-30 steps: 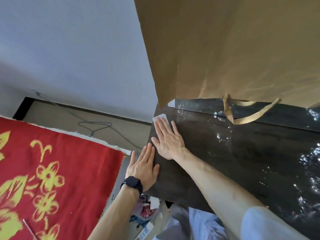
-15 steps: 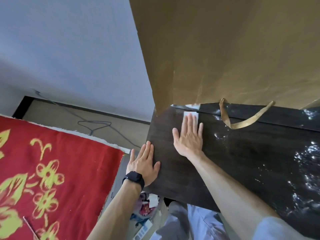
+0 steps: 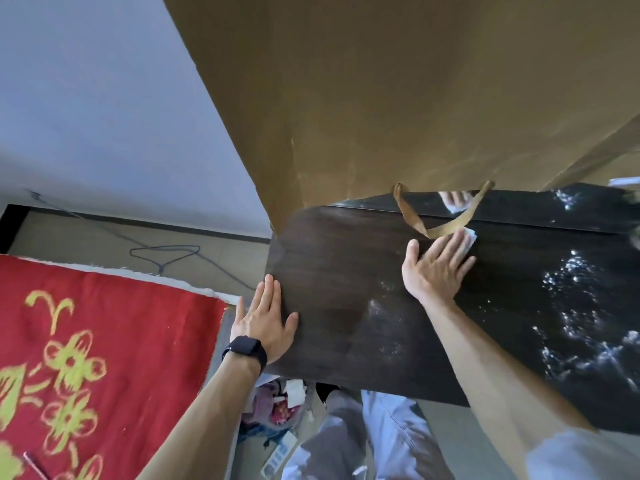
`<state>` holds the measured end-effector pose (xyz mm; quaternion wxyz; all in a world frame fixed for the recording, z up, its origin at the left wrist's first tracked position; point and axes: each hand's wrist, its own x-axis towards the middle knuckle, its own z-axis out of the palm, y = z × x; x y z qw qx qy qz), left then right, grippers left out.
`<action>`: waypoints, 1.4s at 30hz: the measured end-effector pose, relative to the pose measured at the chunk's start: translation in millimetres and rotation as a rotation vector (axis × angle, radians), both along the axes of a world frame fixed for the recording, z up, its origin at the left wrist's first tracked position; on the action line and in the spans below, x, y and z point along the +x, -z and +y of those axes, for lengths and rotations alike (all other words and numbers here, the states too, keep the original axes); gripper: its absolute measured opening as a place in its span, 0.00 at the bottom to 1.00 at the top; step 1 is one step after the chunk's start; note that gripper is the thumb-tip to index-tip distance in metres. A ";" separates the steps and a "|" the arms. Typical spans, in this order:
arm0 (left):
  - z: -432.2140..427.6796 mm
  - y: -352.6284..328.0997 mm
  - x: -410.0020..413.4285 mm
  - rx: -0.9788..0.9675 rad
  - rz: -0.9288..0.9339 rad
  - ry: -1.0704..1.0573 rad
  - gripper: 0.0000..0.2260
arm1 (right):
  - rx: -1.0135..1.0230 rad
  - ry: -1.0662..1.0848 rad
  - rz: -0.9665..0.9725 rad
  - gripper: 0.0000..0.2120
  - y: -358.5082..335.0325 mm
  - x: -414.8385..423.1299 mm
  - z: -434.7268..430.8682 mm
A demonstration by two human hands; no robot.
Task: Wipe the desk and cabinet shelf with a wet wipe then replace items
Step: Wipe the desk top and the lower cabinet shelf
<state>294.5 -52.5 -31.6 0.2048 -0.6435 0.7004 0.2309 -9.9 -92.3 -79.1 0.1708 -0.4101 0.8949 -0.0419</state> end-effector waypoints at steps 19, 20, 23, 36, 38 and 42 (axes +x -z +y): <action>5.8 5.8 3.9 -0.028 0.035 0.003 0.34 | -0.029 -0.316 0.004 0.36 2.5 83.6 77.8; 5.2 6.3 5.0 -0.026 0.033 0.006 0.34 | -0.057 -0.464 -0.015 0.35 2.9 110.1 83.2; 7.5 8.3 8.1 -0.016 0.023 0.009 0.34 | -0.069 -0.763 -0.058 0.33 -0.9 143.3 120.7; 70.8 10.6 15.1 -0.092 0.155 -0.062 0.27 | -0.062 -0.561 -0.030 0.35 -0.3 147.4 160.3; 93.1 15.6 22.9 -0.076 0.129 -0.013 0.27 | -0.070 -0.771 -0.078 0.33 -0.9 178.7 162.9; 103.2 24.0 26.3 -0.097 0.147 -0.008 0.27 | -0.045 -0.761 -0.021 0.30 3.1 116.2 182.9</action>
